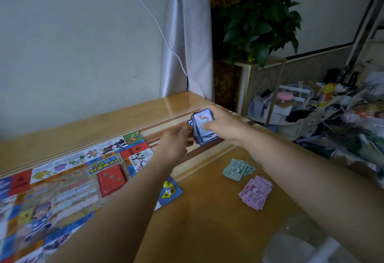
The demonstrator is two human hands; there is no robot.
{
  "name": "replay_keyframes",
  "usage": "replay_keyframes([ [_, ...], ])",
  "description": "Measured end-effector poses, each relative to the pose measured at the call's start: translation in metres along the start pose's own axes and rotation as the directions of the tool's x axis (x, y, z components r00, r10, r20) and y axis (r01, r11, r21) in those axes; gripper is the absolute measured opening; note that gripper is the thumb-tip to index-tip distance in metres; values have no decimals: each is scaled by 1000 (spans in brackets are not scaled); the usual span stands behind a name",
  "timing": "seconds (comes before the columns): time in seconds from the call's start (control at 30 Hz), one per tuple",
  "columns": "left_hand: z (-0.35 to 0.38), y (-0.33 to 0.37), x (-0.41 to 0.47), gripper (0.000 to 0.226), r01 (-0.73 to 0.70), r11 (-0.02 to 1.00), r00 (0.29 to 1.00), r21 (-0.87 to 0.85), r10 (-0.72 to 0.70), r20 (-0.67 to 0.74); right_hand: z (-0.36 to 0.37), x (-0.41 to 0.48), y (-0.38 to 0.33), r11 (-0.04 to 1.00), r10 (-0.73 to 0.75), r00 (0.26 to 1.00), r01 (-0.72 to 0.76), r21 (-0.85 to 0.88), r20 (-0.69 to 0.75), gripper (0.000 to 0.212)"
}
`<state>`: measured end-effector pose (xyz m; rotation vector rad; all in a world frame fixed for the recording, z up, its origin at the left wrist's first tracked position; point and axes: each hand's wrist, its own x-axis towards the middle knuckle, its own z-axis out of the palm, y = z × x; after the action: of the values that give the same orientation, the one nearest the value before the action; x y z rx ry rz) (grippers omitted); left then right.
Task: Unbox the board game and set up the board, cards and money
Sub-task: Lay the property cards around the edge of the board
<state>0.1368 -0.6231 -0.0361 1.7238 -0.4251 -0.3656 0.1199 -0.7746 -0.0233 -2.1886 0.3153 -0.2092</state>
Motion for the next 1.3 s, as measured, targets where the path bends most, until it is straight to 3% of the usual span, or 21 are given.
replay_keyframes([
  [0.03, -10, 8, -8, 25, 86, 963, 996, -254, -88, 1, 5, -9, -9, 993, -27, 1000, 27, 115, 0, 53],
  [0.1, -31, 19, -25, 24, 121, 852, 992, -509, -128, 21, 16, -27, -30, 955, -89, 996, 88, 282, -8, 65],
  [0.27, -61, 28, -85, 33, 126, 781, 982, -612, -12, 187, 54, -81, -87, 884, -285, 959, 261, 388, 4, 60],
  [0.4, -83, 18, -137, 27, 106, 672, 991, -733, -11, 132, 80, -124, -111, 863, -429, 899, 380, 334, 86, 51],
  [0.6, -128, -14, -206, 19, 121, 686, 991, -718, -126, 46, 131, -166, -122, 797, -598, 782, 604, 23, 178, 49],
  [0.7, -143, -31, -232, 25, 145, 669, 989, -729, -125, 81, 146, -187, -123, 753, -605, 717, 656, -44, 347, 79],
  [0.8, -152, -47, -253, 30, 171, 645, 985, -745, -103, 136, 162, -208, -121, 631, -630, 633, 755, -178, 451, 112],
  [0.87, -156, -55, -265, 31, 195, 663, 978, -723, -76, 194, 175, -217, -118, 593, -657, 596, 787, -172, 462, 117],
  [0.97, -160, -66, -275, 36, 177, 715, 957, -676, 35, 287, 180, -222, -115, 688, -638, 619, 725, -23, 458, 109],
  [1.07, -163, -72, -277, 41, 138, 701, 932, -700, 147, 331, 177, -221, -115, 685, -657, 616, 729, 2, 434, 103],
  [1.2, -162, -79, -274, 60, 136, 718, 950, -683, 102, 296, 172, -219, -114, 679, -668, 609, 734, 14, 427, 101],
  [1.3, -161, -80, -274, 64, 138, 746, 955, -651, 74, 287, 170, -223, -110, 617, -721, 553, 787, 24, 418, 91],
])
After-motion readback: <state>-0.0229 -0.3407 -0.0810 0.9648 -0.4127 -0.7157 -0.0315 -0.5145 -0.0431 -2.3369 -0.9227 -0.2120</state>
